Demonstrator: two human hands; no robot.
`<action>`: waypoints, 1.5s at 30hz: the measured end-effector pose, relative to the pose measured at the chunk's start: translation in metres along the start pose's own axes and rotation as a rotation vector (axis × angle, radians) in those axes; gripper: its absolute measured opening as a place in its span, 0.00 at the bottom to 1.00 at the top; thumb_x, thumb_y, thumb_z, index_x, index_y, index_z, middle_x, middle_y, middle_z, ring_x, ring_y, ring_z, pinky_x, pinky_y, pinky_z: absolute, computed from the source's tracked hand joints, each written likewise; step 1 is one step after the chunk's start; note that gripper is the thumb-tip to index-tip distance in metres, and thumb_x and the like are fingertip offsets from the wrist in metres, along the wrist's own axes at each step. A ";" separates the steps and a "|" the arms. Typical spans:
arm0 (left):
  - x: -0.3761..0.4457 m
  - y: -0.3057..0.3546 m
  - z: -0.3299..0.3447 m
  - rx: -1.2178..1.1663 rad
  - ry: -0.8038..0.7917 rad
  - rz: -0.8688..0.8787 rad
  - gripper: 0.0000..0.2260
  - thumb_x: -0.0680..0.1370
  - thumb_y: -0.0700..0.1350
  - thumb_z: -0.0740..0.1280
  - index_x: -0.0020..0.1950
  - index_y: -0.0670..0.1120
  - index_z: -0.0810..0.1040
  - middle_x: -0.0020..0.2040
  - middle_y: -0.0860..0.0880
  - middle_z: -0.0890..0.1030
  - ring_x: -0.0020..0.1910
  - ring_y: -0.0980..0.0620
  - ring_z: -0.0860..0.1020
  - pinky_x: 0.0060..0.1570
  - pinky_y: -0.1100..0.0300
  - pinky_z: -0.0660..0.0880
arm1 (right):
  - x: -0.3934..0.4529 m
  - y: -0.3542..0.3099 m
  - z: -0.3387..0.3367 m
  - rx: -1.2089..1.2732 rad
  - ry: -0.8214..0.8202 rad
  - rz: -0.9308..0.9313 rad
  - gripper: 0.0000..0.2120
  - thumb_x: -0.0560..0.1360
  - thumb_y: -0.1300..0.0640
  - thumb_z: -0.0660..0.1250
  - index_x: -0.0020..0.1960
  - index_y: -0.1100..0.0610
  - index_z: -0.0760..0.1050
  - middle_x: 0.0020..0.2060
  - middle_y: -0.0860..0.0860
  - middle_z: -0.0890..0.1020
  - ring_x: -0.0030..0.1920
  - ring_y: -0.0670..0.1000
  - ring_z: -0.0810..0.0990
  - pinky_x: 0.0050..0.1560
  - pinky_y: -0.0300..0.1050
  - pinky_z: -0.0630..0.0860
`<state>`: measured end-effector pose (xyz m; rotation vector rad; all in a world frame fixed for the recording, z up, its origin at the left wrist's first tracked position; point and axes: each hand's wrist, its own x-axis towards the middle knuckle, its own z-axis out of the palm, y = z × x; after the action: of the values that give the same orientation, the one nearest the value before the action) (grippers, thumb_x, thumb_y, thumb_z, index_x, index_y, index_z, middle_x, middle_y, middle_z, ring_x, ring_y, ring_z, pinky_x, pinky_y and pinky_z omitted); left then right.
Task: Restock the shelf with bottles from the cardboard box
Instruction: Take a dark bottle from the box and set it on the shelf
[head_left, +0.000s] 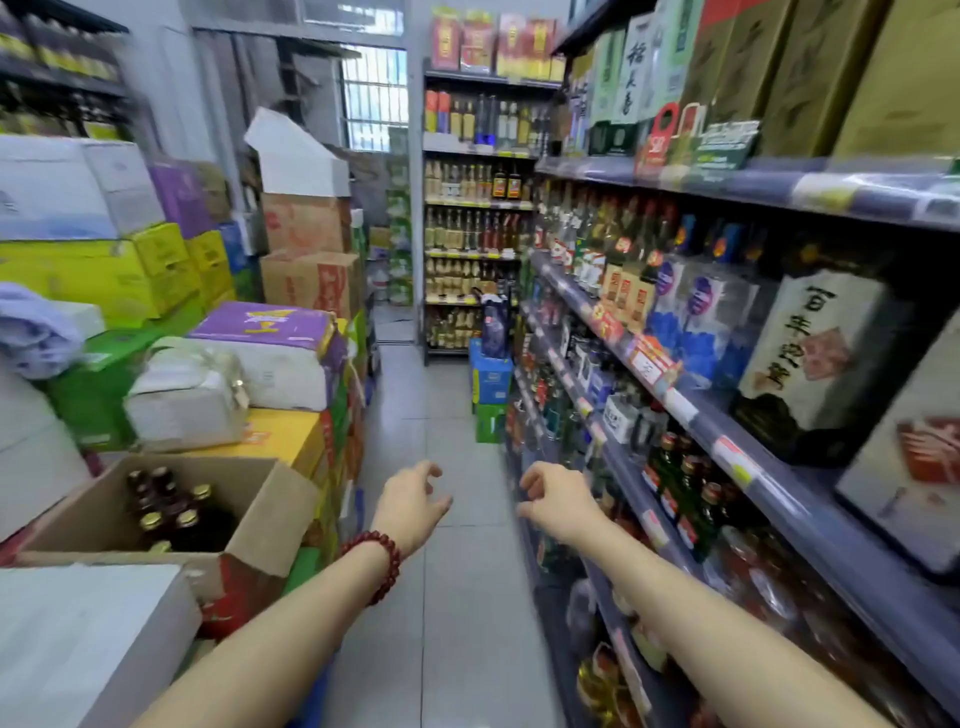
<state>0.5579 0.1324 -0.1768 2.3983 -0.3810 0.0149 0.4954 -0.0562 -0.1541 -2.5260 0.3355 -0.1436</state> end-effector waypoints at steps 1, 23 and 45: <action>0.005 -0.010 -0.008 0.021 0.028 -0.027 0.16 0.75 0.46 0.69 0.62 0.44 0.75 0.53 0.43 0.80 0.54 0.46 0.78 0.54 0.58 0.72 | 0.017 -0.010 0.006 0.005 -0.029 -0.041 0.12 0.69 0.62 0.69 0.52 0.59 0.79 0.48 0.56 0.83 0.52 0.55 0.80 0.51 0.42 0.72; 0.122 -0.250 -0.128 0.064 0.345 -0.617 0.16 0.76 0.48 0.69 0.62 0.46 0.75 0.56 0.45 0.79 0.54 0.48 0.77 0.56 0.57 0.73 | 0.267 -0.262 0.231 -0.017 -0.541 -0.642 0.10 0.71 0.58 0.70 0.52 0.54 0.76 0.44 0.50 0.79 0.46 0.51 0.76 0.43 0.42 0.69; 0.122 -0.380 -0.137 -0.122 0.891 -1.237 0.19 0.77 0.49 0.67 0.67 0.45 0.72 0.63 0.44 0.75 0.61 0.47 0.75 0.61 0.57 0.71 | 0.358 -0.380 0.408 -0.036 -0.989 -0.877 0.11 0.73 0.60 0.70 0.55 0.59 0.77 0.49 0.56 0.84 0.52 0.54 0.81 0.49 0.40 0.72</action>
<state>0.7923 0.4593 -0.3036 1.8726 1.4209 0.4471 0.9905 0.3699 -0.2666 -2.2563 -1.1405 0.7530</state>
